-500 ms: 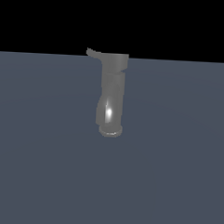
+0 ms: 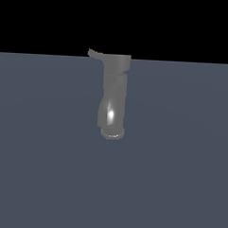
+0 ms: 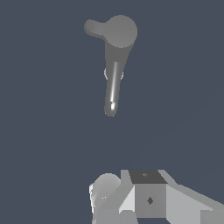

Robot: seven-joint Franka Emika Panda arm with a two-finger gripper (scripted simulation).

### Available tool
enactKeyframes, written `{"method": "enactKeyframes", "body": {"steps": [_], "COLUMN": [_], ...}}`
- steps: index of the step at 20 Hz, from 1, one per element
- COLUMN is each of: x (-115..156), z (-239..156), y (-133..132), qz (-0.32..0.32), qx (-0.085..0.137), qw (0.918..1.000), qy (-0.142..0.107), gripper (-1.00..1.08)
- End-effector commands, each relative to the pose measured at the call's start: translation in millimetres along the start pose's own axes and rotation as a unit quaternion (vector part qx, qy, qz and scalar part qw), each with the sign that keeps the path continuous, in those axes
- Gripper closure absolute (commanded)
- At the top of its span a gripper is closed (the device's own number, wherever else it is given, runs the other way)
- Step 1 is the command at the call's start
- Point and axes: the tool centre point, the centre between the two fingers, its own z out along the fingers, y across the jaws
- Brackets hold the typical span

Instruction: Turn on the faucet by rotating a designated handle.

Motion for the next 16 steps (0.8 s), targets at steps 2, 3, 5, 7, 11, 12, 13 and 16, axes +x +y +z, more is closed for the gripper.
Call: {"method": "enactKeyframes", "body": {"steps": [2, 3, 5, 7, 11, 12, 13, 16], "x": [0.8, 0.8, 1.5, 3.6, 10.8, 13.1, 15.6, 24.6], "z": [-1.0, -0.8, -0.5, -0.3, 0.7, 1.1, 1.5, 3.2], "y": [-0.4, -0.3, -0.3, -0.5, -1.0, -1.2, -1.4, -2.2], "qz": [-0.005, -0.004, -0.001, 0.004, 0.021, 0.027, 0.033, 0.055], "qx": [-0.003, -0.002, -0.002, -0.001, -0.001, -0.001, 0.0, 0.001], "qw": [1.0, 1.0, 1.0, 1.0, 0.9998, 0.9996, 0.9995, 0.9985], "qy": [0.001, 0.001, 0.001, 0.001, 0.0, 0.0, 0.0, 0.0], "gripper": [1.08, 1.08, 1.08, 1.08, 1.08, 1.08, 1.08, 1.08]}}
